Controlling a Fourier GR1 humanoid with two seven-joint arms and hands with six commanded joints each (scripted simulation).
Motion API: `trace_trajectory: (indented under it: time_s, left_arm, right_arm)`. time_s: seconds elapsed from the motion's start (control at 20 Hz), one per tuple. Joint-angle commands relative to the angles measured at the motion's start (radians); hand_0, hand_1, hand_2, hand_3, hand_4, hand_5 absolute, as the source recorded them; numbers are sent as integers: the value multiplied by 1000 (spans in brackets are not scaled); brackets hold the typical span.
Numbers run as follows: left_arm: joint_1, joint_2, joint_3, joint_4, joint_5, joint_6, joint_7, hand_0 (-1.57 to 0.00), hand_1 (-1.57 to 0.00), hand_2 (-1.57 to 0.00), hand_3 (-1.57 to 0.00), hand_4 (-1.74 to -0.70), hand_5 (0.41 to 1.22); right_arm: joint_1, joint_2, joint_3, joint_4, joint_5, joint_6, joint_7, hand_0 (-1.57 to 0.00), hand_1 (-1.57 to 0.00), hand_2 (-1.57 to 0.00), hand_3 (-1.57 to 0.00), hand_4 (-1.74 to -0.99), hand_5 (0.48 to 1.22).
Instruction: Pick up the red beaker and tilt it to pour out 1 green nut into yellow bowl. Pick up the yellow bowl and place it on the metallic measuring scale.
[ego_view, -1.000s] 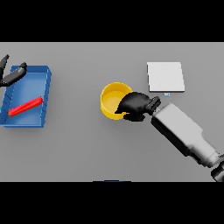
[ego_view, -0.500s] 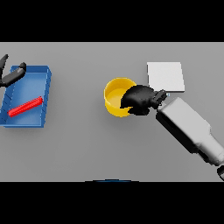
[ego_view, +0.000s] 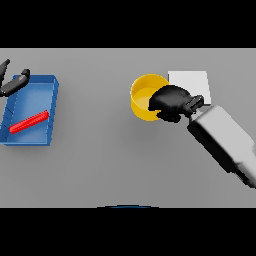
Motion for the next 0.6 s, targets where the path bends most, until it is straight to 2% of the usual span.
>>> trace_trajectory:
  time_s: [0.0,0.15,0.35,0.5,0.55]
  left_arm:
    - [-2,0,3,4,4,-2,11,1,1,1,1,-812,710]
    - [4,-5,6,-23,15,3,41,1,1,1,1,-831,728]
    - [14,-5,6,-33,15,4,53,1,1,1,1,-844,739]
    - [24,-4,6,-62,20,5,83,1,1,1,1,-852,758]
    - [30,-12,1,-64,18,11,83,1,1,1,1,-852,760]
  right_arm:
    - [-21,-16,-16,10,-3,-2,-7,-1538,-1569,-1488,-1190,-1740,1220]
    - [-35,-54,-54,50,-6,-64,-40,-1554,-1570,-1517,-1166,-1741,1220]
    - [-63,-80,-83,148,9,-141,-55,-1564,-1571,-1542,-1153,-1741,1221]
    - [-103,-79,-102,277,28,-207,-51,-1567,-1571,-1556,-1155,-1741,1221]
    - [-102,-83,-104,304,31,-227,-67,-1568,-1571,-1553,-1154,-1741,1221]
